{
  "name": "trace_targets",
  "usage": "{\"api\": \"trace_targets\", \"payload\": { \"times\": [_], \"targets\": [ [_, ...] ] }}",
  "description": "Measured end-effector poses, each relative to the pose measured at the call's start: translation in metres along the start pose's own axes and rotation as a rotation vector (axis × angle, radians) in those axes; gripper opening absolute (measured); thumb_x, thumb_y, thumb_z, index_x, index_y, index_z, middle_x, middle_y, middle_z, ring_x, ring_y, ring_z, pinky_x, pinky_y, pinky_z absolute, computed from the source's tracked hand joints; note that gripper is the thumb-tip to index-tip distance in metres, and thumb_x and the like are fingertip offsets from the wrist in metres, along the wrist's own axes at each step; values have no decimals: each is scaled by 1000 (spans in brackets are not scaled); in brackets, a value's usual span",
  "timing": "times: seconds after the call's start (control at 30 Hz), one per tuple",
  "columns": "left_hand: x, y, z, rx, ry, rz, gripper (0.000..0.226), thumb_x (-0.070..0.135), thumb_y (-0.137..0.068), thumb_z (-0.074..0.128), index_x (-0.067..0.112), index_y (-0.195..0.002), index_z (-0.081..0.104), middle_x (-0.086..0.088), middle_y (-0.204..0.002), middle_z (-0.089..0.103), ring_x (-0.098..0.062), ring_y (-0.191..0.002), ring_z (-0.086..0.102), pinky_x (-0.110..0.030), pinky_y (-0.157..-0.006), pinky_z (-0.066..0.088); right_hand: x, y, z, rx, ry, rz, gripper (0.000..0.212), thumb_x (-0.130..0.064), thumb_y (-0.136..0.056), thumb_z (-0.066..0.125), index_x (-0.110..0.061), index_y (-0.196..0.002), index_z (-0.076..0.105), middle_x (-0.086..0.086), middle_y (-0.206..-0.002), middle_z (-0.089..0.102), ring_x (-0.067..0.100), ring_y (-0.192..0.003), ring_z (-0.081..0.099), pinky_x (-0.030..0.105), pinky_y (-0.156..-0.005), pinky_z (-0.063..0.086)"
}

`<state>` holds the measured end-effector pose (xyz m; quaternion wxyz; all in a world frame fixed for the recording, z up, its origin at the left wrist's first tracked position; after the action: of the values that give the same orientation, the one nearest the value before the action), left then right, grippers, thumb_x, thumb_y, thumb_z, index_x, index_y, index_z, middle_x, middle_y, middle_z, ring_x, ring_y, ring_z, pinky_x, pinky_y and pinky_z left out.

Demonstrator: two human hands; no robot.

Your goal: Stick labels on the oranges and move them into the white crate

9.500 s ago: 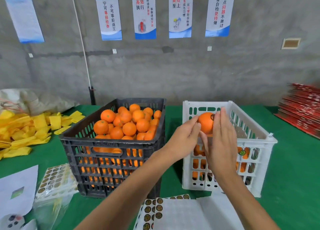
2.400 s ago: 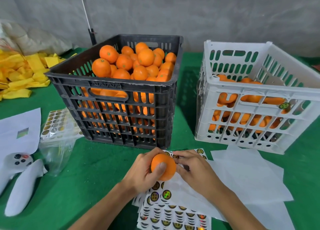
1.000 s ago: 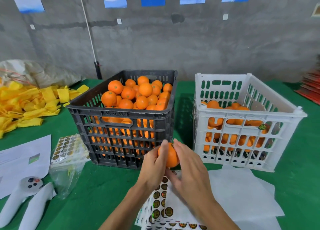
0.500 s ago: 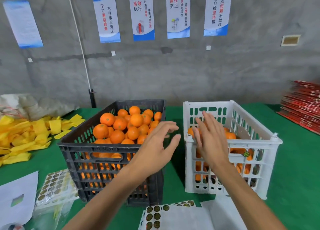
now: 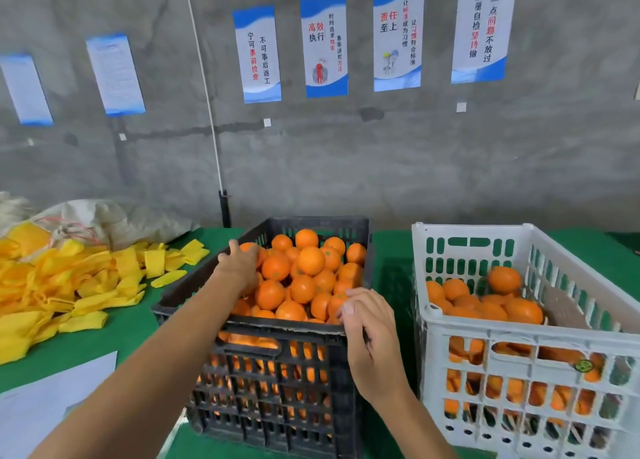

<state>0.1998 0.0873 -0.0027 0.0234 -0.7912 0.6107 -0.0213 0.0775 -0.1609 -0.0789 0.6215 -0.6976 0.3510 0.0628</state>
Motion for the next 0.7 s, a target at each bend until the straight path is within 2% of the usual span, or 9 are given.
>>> {"api": "trace_targets", "payload": {
  "times": [0.07, 0.2, 0.3, 0.4, 0.53, 0.63, 0.7],
  "targets": [
    [-4, -8, 4, 20, -16, -39, 74, 19, -99, 62, 18, -159, 20, -24, -161, 20, -50, -143, 38, -51, -112, 42, -1, 0, 3, 24, -27, -8, 52, -45, -109, 27, -17, -78, 57, -13, -88, 56, 13, -113, 57, 40, -105, 37],
    [-8, -17, 15, -35, -88, -128, 97, 22, -92, 75, 10, -161, 8, -19, -154, 39, -40, -143, 40, -47, -113, 38, 2, 3, 5, 43, -66, 9, 44, -32, -107, 32, -12, -75, 56, -8, -86, 56, 16, -114, 56, 41, -99, 40],
    [-8, -18, 18, 10, -61, -117, 85, 23, -93, 71, 8, -158, 19, -20, -152, 38, -40, -139, 47, -45, -109, 46, 4, 5, 8, 58, -101, 28, 40, -28, -105, 33, -14, -74, 54, -10, -88, 56, 19, -113, 55, 44, -95, 43],
    [-2, -13, 18, 39, 13, -139, 88, 34, -87, 77, 3, -154, 30, -19, -146, 46, -35, -135, 52, -43, -106, 50, 5, 3, 10, 95, -98, 34, 38, -27, -104, 34, -15, -73, 54, -11, -88, 55, 18, -110, 55, 46, -92, 44],
    [0, 0, 18, 44, -41, -110, 108, 47, -82, 82, 4, -157, 18, -21, -151, 38, -38, -139, 46, -44, -110, 45, 3, 3, 10, 84, -99, 63, 36, -26, -103, 36, -14, -75, 55, -9, -90, 56, 19, -108, 56, 49, -91, 44],
    [0, 10, 15, 32, 114, -70, 113, 40, -78, 85, 4, -160, 16, -18, -153, 44, -37, -139, 50, -45, -109, 49, 1, 4, 6, 35, -91, 71, 35, -27, -104, 36, -14, -77, 54, -10, -93, 55, 19, -109, 55, 48, -92, 44],
    [5, 22, 4, 108, 260, -37, 117, 41, -75, 87, 3, -160, 16, -19, -153, 44, -38, -138, 50, -46, -106, 50, -2, 3, 1, -11, -80, 81, 36, -30, -104, 37, -13, -79, 56, -10, -95, 56, 15, -113, 53, 47, -95, 44]
  ]
}}
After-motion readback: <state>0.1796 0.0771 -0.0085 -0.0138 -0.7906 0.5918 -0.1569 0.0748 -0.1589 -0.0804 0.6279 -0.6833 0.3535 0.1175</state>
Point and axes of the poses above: each hand's wrist, its own y-axis away from the middle knuckle, its own z-axis out of the palm, x = y × z, the point moved 2 cm from there along -y, towards the middle knuckle
